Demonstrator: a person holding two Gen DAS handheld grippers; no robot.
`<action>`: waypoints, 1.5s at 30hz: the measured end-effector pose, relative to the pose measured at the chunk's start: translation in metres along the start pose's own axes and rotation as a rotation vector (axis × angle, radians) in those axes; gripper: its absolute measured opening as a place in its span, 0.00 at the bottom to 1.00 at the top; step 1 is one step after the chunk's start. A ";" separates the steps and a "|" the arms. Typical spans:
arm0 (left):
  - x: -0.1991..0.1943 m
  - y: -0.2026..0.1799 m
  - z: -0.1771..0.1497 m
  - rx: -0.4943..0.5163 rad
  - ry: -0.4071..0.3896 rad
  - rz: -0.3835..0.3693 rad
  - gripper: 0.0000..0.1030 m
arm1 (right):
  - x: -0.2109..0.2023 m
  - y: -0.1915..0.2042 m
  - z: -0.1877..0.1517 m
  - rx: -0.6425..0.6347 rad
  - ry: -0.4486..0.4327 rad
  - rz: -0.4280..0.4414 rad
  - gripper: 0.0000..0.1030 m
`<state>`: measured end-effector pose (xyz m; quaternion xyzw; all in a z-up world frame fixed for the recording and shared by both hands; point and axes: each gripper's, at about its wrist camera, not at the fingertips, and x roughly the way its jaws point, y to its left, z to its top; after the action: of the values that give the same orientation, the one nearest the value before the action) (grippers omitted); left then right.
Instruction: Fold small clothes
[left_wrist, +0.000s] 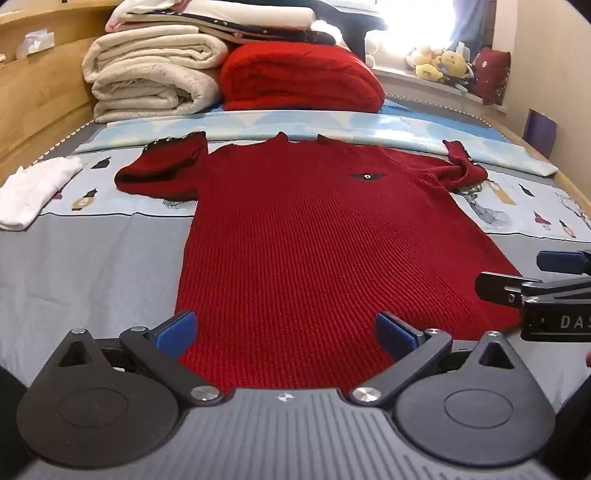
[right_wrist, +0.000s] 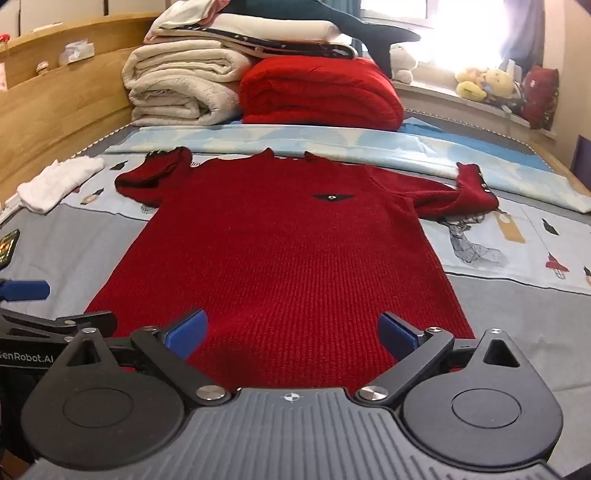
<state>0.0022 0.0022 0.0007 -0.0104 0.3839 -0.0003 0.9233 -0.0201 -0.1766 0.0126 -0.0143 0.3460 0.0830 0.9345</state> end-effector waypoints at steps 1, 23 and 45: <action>0.001 0.002 0.001 -0.014 0.000 -0.007 1.00 | 0.000 0.000 0.001 0.007 -0.001 -0.001 0.95; 0.000 0.001 0.000 0.007 -0.012 -0.021 1.00 | 0.012 0.004 -0.002 -0.024 0.013 0.047 0.96; -0.001 0.004 0.002 -0.005 -0.008 -0.019 0.99 | 0.009 0.009 -0.004 -0.045 0.011 0.037 0.96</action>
<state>0.0027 0.0068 0.0024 -0.0165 0.3802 -0.0082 0.9247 -0.0171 -0.1669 0.0038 -0.0292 0.3494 0.1079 0.9303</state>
